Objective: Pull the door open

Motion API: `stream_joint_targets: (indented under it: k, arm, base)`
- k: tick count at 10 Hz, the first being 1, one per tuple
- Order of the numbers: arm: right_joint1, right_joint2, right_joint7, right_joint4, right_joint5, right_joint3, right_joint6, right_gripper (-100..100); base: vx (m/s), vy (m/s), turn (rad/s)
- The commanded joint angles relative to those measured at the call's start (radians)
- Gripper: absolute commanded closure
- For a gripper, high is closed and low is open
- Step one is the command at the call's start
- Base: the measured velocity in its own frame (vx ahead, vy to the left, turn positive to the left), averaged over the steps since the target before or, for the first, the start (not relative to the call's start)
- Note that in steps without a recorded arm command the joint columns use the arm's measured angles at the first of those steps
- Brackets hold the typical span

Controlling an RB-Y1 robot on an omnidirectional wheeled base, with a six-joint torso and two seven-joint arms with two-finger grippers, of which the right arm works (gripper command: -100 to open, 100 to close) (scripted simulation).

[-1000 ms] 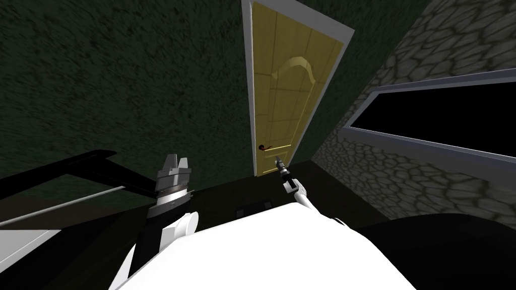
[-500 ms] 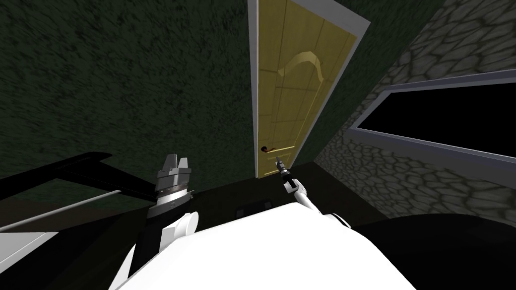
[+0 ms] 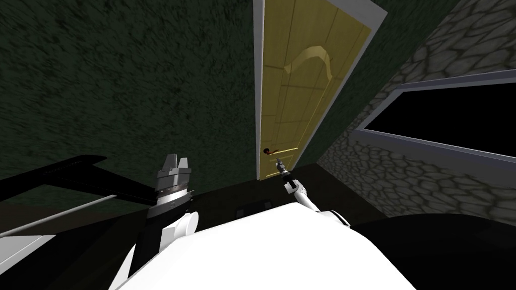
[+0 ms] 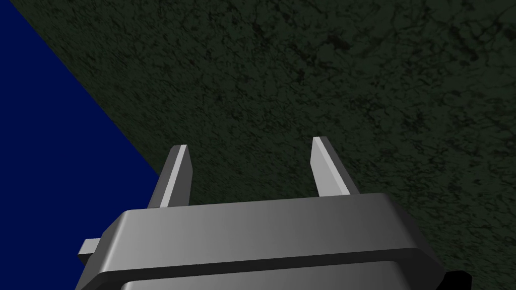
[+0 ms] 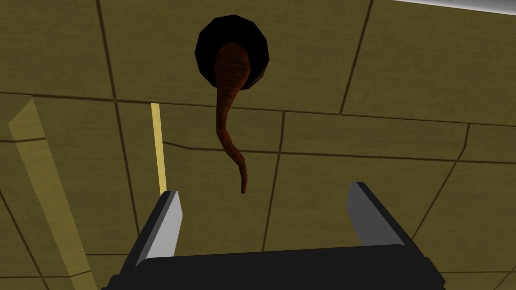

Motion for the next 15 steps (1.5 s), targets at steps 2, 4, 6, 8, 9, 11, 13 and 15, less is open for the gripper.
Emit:
stream_joint_targets:
  k: [2, 4, 6, 8, 9, 11, 13, 15]
  arm:
    - [-0.017, -0.008, -0.02, 0.049, 0.007, -0.006, -0.005, -100]
    - [-0.018, -0.008, -0.022, 0.051, 0.007, -0.006, -0.003, -100]
    - [-0.007, -0.04, -0.035, 0.081, -0.012, -0.03, -0.028, -100]
    - [0.006, -0.077, -0.049, 0.114, -0.034, -0.058, -0.057, -100]
    - [0.01, -0.086, -0.053, 0.122, -0.04, -0.065, -0.064, -100]
    - [0.019, -0.111, -0.062, 0.144, -0.054, -0.083, -0.083, -100]
    - [0.004, -0.111, -0.059, 0.17, -0.053, -0.082, -0.099, 100]
    - [0.004, -0.111, -0.059, 0.17, -0.053, -0.082, -0.099, 100]
  base:
    - [0.156, 0.036, 0.023]
    - [0.08, 0.027, 0.007]
    - [0.143, 0.062, 0.198]
    - [0.183, 0.07, 0.179]
    - [0.185, 0.049, 0.152]
    - [0.167, 0.038, 0.152]
    - [0.027, 0.001, 0.0]
    - [-0.018, -0.004, 0.004]
